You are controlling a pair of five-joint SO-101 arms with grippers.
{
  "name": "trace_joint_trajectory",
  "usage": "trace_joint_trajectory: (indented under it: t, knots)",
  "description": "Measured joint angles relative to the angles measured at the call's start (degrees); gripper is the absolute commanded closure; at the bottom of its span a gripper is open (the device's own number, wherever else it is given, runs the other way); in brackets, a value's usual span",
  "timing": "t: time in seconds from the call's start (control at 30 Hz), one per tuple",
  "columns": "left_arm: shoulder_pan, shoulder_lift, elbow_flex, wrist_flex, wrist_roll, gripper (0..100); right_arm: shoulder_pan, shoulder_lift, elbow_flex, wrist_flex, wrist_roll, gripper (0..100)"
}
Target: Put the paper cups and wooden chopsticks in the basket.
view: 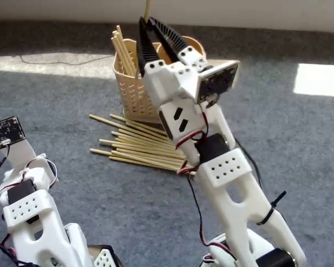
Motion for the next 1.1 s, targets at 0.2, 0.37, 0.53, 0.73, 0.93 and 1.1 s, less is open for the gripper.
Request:
trace_joint_trajectory:
  t: [0.2, 0.37, 0.53, 0.73, 0.93, 1.1]
  knots:
    - [0.0, 0.0, 0.0, 0.0, 0.0, 100, 0.0, 5.63, -0.09, -7.82, 11.78, 99.3]
    - [0.0, 0.0, 0.0, 0.0, 0.0, 100, -0.44, 7.65, 0.44, -9.67, 14.51, 99.3]
    - [0.0, 0.0, 0.0, 0.0, 0.0, 100, -0.7, 7.82, 2.37, -9.76, 14.59, 98.8]
    - [0.0, 0.0, 0.0, 0.0, 0.0, 100, -0.97, 7.82, 6.24, -9.76, 14.59, 91.5]
    - [0.0, 0.0, 0.0, 0.0, 0.0, 100, -0.97, 7.82, 7.21, -5.54, 14.59, 88.3]
    - [0.0, 0.0, 0.0, 0.0, 0.0, 100, -1.05, 7.74, 7.3, -1.23, 14.59, 88.4]
